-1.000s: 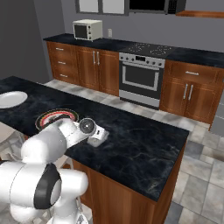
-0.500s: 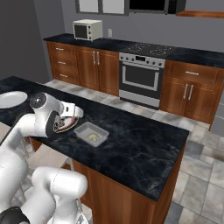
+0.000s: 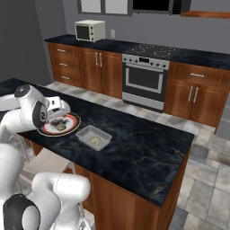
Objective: Place two dumplings into each of the tupperware containers and then place the containers in the fridge.
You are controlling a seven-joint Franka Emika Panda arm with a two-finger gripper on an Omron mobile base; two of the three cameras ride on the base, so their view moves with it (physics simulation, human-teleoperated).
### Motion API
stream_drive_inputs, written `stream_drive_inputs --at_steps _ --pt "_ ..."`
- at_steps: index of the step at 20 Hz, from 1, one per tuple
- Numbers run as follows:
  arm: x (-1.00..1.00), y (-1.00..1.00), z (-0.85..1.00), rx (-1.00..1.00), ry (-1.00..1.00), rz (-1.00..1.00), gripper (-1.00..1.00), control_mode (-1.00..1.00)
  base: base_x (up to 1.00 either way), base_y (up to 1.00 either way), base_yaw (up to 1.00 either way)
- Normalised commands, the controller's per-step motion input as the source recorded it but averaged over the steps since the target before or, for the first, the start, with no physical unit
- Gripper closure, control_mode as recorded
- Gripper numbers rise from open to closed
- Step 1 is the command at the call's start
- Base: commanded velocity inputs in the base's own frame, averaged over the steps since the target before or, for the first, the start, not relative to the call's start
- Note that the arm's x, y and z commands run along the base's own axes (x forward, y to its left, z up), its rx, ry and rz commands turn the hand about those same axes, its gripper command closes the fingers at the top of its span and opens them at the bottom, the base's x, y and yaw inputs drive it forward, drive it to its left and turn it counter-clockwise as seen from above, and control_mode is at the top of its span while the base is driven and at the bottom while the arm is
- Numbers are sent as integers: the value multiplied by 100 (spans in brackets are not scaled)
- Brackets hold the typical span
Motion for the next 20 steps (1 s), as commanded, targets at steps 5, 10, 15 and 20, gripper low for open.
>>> stream_drive_inputs --at_steps 5,10,15,20 --pt "61 39 -18 -2 15 19 -100 -100 0 0 0" --pt "68 40 -51 0 6 1 -100 -100 0 0 0" --pt "34 21 -55 0 6 0 -100 -100 0 0 0" --pt "44 13 -47 0 2 0 -100 -100 0 0 0"
